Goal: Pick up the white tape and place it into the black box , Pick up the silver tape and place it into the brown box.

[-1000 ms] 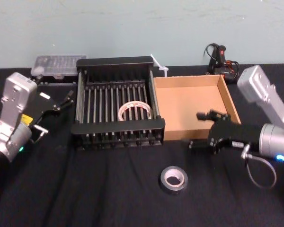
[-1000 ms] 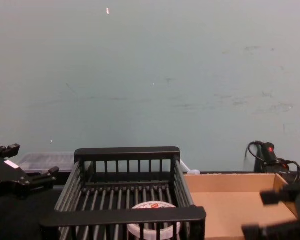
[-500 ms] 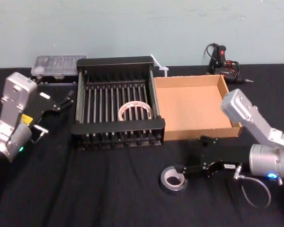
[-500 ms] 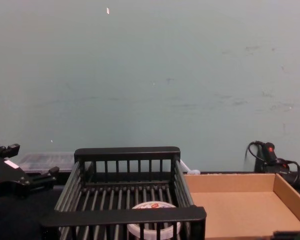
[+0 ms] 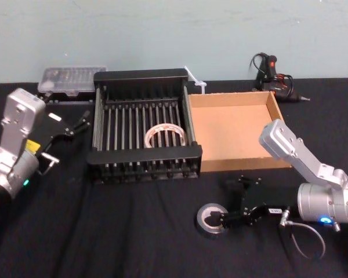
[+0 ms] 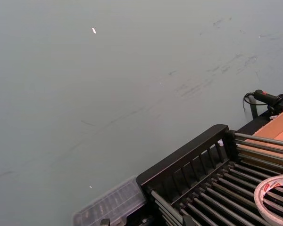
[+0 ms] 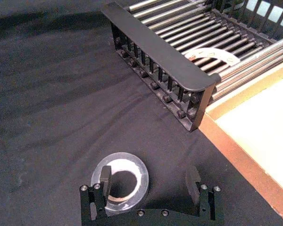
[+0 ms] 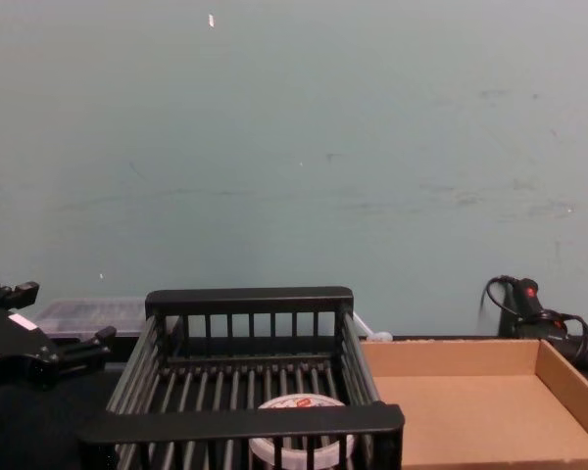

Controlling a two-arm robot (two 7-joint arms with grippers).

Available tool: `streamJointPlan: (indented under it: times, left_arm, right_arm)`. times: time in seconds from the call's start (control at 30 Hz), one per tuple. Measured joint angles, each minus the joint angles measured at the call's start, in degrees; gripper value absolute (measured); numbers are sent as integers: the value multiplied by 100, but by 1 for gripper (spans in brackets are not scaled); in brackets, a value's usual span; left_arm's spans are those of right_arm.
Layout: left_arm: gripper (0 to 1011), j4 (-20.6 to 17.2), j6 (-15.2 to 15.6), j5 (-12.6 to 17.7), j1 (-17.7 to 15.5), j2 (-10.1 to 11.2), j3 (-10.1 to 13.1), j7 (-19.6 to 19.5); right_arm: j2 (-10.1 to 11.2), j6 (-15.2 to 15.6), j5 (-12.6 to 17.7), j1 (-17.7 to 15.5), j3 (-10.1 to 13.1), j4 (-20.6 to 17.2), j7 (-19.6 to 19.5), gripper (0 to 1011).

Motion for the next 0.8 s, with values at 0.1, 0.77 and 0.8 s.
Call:
streamJointPlan:
  times: [0.1,0.77,0.8]
  left_arm:
    - [1001,0,0,0,0,0,0,0]
    - [1001,0,0,0,0,0,0,0]
    - [1001,0,0,0,0,0,0,0]
  right_arm:
    - [-28,10,-15,18,-29,44,-6,1002]
    - [-198,33,-117,118,-166,330,-20,1002]
    - [-205,36,-120,122,-170,340,-21,1002]
